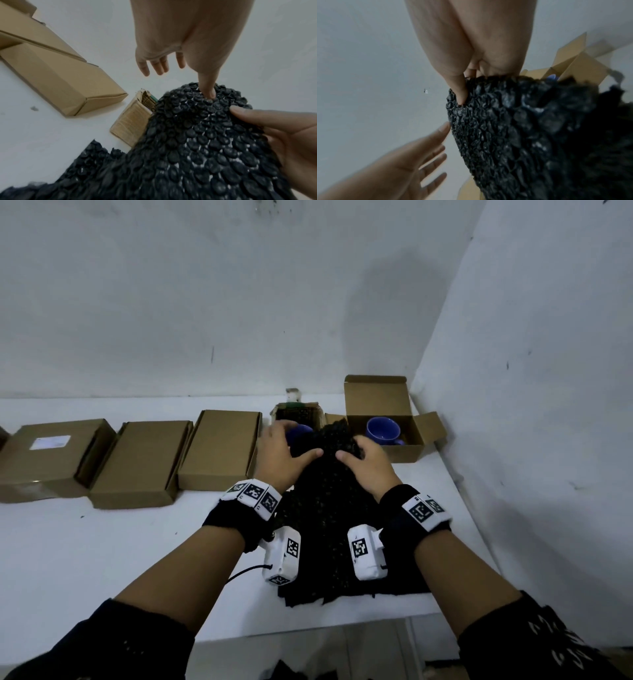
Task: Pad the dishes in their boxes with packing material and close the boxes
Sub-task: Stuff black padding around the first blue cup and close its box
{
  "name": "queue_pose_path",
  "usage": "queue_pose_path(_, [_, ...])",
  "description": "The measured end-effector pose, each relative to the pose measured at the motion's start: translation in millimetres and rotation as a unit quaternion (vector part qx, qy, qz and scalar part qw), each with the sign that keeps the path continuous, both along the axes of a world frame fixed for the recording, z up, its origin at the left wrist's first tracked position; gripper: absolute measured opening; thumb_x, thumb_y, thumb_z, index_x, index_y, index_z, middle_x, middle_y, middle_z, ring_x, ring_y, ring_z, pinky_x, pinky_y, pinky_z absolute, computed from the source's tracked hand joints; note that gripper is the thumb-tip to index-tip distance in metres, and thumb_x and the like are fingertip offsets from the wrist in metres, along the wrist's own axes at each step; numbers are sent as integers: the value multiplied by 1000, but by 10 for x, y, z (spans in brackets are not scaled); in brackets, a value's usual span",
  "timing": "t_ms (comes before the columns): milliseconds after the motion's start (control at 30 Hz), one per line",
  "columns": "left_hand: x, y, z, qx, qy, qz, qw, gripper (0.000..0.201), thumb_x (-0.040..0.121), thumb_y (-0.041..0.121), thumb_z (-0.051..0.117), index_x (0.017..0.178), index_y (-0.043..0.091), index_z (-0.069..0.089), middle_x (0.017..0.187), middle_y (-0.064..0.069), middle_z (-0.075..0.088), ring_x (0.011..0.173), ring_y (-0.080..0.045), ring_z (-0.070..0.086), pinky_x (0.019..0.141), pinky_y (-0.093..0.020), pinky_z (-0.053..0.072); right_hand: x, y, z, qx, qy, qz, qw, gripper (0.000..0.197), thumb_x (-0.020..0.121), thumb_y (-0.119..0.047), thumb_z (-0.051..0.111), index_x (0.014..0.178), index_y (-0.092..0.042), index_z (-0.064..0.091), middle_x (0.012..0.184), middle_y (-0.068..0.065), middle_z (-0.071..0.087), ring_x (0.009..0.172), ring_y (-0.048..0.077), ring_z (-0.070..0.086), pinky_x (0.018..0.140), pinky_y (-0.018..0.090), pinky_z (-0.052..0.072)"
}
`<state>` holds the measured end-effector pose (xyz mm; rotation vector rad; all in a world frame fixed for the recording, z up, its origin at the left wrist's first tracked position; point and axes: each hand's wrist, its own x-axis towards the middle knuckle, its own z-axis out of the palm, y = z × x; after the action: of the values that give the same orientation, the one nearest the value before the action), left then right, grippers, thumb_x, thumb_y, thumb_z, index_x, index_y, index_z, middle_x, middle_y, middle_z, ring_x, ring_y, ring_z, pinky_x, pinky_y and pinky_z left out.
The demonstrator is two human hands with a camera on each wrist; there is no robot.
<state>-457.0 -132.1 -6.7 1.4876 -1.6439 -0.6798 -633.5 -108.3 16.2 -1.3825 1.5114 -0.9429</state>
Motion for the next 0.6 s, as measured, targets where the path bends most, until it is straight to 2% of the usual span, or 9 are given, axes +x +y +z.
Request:
queue_pose_path(67, [106, -25, 19, 20, 21, 33, 999, 76, 66, 41, 82, 123, 16, 39, 123, 0, 43, 114, -13, 41, 99, -29, 39, 107, -73, 75, -1, -72, -34, 997, 19, 90, -11, 59, 110, -12, 57, 112, 9, 66, 103, 18, 62, 94, 35, 50])
queue_pose_path(167, [218, -51, 52, 121, 161, -61, 978, 79, 66, 35, 83, 120, 18, 27, 126, -7, 46, 117, -19, 51, 101, -42, 46, 268, -188, 141, 11, -162, -71, 984, 31, 90, -5, 59, 119, -8, 49, 116, 12, 64, 107, 21, 62, 96, 35, 49])
queue_pose_path(233, [264, -66, 70, 159, 179, -95, 966, 78, 65, 33, 84, 117, 20, 27, 126, -10, 48, 116, -24, 54, 98, -47, 48, 379, -238, 158, 10, -198, -97, 975, 39, 89, -3, 60, 122, -8, 40, 118, 15, 62, 108, 22, 61, 98, 38, 48])
queue_pose_path(267, [290, -84, 67, 160, 177, -99, 966, 81, 59, 38, 85, 115, 22, 30, 125, -11, 51, 114, -25, 55, 96, -48, 49, 427, -258, 153, 2, -199, -108, 974, 40, 88, -2, 60, 119, -10, 37, 117, 16, 62, 108, 23, 61, 99, 38, 48])
queue_pose_path(333, [343, -120, 66, 156, 191, -92, 965, 82, 49, 44, 85, 114, 24, 39, 121, -10, 56, 111, -26, 59, 93, -49, 51, 491, -274, 138, -29, -159, -113, 980, 42, 87, -2, 61, 114, -15, 32, 116, 15, 61, 106, 21, 60, 95, 34, 49])
queue_pose_path(400, [404, -144, 77, 152, 217, -83, 961, 71, 56, 34, 86, 113, 22, 46, 119, -10, 59, 109, -27, 61, 93, -49, 50, 514, -256, 142, -69, -97, -93, 988, 43, 86, -3, 62, 114, -22, 35, 120, 13, 57, 102, 15, 59, 87, 25, 50])
queue_pose_path(467, [468, -165, 93, 154, 238, -70, 956, 59, 66, 20, 84, 114, 16, 49, 119, -13, 60, 107, -26, 62, 93, -47, 51, 490, -219, 133, -113, -52, -38, 991, 54, 83, -10, 67, 122, -36, 39, 128, 9, 48, 110, 13, 54, 94, 30, 49])
queue_pose_path(533, [528, -176, 102, 150, 239, -63, 957, 53, 70, 15, 82, 113, 13, 52, 118, -14, 61, 104, -26, 63, 92, -46, 52, 459, -168, 137, -127, 33, 39, 991, 70, 79, -19, 73, 131, -49, 35, 134, 2, 30, 121, 10, 42, 106, 27, 37])
queue_pose_path(600, [572, -172, 121, 147, 236, -81, 957, 49, 70, 15, 81, 112, 13, 55, 116, -12, 63, 103, -26, 64, 93, -47, 51, 456, -145, 128, -120, 132, 88, 980, 73, 77, -24, 77, 137, -40, 39, 131, 1, 23, 121, 8, 33, 109, 19, 26])
